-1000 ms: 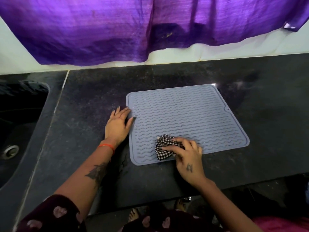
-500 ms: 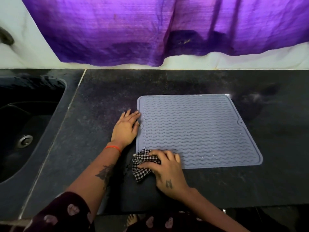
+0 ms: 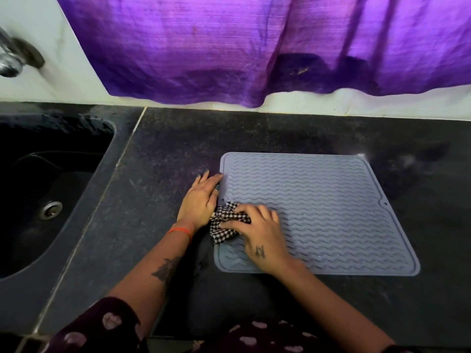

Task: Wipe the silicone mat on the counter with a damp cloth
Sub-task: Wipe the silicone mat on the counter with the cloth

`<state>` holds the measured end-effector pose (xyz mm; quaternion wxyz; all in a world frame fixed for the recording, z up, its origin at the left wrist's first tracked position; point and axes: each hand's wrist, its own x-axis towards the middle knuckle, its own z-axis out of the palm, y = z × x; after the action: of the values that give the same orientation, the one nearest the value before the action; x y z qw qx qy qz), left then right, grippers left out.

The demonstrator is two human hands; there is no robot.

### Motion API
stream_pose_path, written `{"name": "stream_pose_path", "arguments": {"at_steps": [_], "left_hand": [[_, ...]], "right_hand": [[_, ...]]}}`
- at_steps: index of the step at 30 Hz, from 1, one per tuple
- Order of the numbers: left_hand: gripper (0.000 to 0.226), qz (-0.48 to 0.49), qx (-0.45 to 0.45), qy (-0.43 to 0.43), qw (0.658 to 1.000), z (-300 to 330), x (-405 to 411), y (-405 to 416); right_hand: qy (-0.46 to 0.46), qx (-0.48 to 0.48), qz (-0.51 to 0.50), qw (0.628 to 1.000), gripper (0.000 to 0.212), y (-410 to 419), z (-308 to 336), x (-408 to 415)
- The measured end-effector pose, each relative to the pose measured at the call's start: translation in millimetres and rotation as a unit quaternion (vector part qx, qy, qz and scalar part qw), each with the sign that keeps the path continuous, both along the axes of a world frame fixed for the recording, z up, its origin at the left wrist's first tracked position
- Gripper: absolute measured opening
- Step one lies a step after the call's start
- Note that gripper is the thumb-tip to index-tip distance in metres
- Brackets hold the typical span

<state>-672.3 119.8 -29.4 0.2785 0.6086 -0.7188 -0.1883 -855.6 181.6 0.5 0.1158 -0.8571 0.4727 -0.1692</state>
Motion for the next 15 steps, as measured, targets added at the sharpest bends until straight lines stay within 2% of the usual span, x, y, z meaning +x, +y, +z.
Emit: {"name": "stream_pose_path", "arguments": {"at_steps": [2,6,11,15], "left_hand": [[0.052,0.01,-0.006,0.01,1.0,1.3,-0.5,1.6],[0.051,0.014,-0.014,0.022,1.0,2.7,-1.7,3.4],[0.051,0.029,-0.016,0.026,0.999,3.6,-2.5,4.3],[0.052,0.027,-0.013,0.014,0.999,3.4,-4.0,3.2]], "right_hand": [[0.031,-0.001,0.009,0.999,0.068,-6.9,-4.5,-0.8],[0.036,0.006,0.056,0.998,0.059,-24.5,4.9,-7.3],[0.05,-0.012,-0.016,0.999,0.064,-41.4,-2.3,3.7],[0.069,0.014,0.043,0.997,0.057,-57.5,5.7,-3.9]]}}
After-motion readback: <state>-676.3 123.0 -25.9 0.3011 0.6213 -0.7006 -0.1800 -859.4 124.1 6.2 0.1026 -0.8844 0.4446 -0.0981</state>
